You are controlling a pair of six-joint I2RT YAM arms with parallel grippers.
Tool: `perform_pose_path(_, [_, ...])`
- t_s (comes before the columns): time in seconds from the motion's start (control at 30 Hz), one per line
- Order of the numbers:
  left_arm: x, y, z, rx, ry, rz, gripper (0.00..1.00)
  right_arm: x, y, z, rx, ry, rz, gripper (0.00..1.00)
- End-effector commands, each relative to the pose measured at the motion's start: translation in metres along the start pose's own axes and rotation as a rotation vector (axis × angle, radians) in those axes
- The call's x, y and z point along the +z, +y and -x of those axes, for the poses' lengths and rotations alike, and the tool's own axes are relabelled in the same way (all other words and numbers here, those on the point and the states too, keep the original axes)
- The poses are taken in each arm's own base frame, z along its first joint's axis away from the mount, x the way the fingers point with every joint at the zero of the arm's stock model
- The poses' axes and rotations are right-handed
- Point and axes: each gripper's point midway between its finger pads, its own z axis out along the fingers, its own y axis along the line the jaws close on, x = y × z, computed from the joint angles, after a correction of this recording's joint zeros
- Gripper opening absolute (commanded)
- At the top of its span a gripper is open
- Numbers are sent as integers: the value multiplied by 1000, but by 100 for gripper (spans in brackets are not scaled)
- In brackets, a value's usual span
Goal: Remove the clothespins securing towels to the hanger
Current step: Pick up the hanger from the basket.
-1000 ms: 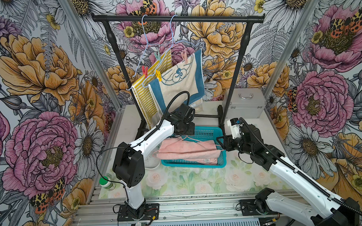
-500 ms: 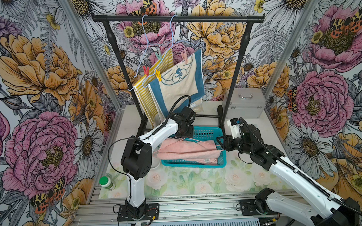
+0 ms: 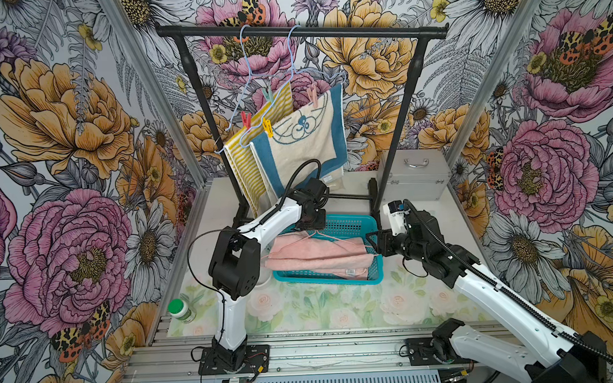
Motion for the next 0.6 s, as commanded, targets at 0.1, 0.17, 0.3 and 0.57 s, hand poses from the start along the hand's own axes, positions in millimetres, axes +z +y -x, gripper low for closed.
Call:
perform_pose_path(0.1, [-3, -8, 8, 9, -20, -16, 25, 0, 3, 10, -28, -20, 7, 53])
perform_pose_path(0.17, [-5, -9, 9, 12, -25, -19, 20, 0, 3, 10, -31, -18, 7, 53])
perform_pose_path(0.3, [-12, -12, 17, 22, -60, -13, 9, -1, 4, 12, -36, -25, 10, 53])
perform_pose_path(0.57, [-48, -18, 36, 31, -171, -2, 0, -10, 16, 18, -62, -44, 61, 53])
